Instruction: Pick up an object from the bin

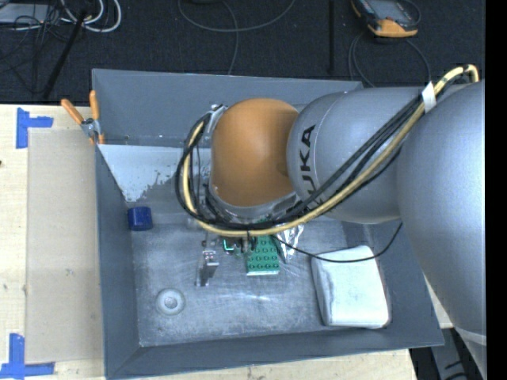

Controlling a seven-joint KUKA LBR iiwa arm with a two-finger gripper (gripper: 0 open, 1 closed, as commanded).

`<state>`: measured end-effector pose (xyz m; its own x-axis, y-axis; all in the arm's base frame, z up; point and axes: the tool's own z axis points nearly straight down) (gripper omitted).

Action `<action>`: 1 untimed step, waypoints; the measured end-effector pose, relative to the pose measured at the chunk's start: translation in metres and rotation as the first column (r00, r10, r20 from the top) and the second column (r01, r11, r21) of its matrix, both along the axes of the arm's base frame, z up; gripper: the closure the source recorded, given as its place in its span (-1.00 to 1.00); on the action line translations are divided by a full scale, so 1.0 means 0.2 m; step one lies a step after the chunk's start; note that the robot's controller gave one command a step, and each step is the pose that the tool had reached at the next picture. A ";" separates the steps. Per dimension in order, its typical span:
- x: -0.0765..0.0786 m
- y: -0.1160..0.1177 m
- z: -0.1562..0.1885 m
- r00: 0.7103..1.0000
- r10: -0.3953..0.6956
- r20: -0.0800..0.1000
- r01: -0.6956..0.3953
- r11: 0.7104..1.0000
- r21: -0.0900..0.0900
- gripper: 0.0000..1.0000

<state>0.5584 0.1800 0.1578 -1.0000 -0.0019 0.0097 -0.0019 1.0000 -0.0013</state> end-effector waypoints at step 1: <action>-0.32 0.26 -0.43 0.930 0.368 0.009 -0.368 0.930 0.001 -1.00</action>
Offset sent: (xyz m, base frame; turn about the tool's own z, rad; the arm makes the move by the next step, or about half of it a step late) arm -0.0648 0.0514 -0.0878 -0.3787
